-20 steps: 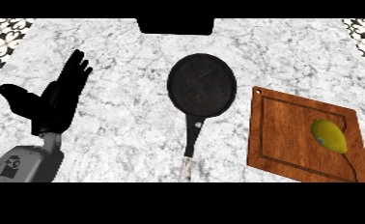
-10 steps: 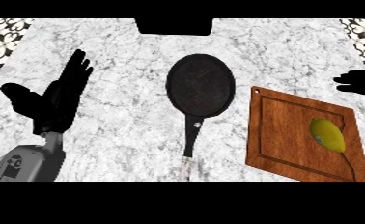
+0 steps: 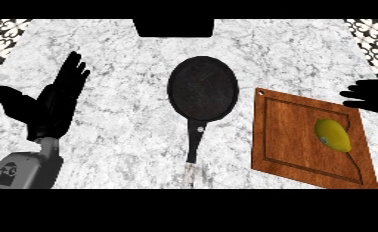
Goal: Pick the lemon from the cutting board and place it in the pan
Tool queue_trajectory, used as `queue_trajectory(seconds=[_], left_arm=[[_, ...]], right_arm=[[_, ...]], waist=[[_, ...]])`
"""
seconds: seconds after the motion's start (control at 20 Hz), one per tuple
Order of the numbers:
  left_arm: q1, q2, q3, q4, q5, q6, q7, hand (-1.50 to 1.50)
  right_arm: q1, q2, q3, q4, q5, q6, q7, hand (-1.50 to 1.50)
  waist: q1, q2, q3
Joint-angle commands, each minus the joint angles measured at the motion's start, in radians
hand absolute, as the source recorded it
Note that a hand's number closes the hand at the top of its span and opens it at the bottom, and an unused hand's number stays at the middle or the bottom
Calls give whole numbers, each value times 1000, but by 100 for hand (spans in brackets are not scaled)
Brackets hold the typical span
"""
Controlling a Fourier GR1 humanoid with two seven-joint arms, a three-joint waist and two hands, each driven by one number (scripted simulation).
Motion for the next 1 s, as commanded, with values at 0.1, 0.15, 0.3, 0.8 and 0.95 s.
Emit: queue_trajectory(seconds=[0.1,0.15,0.3,0.8,0.95], left_arm=[[48,5,30,-68,-18,-9,39,0],[-17,0,63,10,-5,-41,25,0],[57,-30,17,-59,-50,-24,28,0],[26,-81,35,-44,-81,-45,47,0],[35,-21,119,-35,-40,-117,43,0]], right_arm=[[99,44,-40,-138,91,-24,92,-150],[75,38,-77,-101,101,-6,53,-150],[131,101,-88,-168,85,7,66,-150],[138,219,-96,-268,261,119,234,-150],[146,234,-127,-281,282,155,238,-150]], waist=[[-8,-4,0],[-8,-1,0],[-8,-2,0],[0,0,0],[-1,-1,0]])
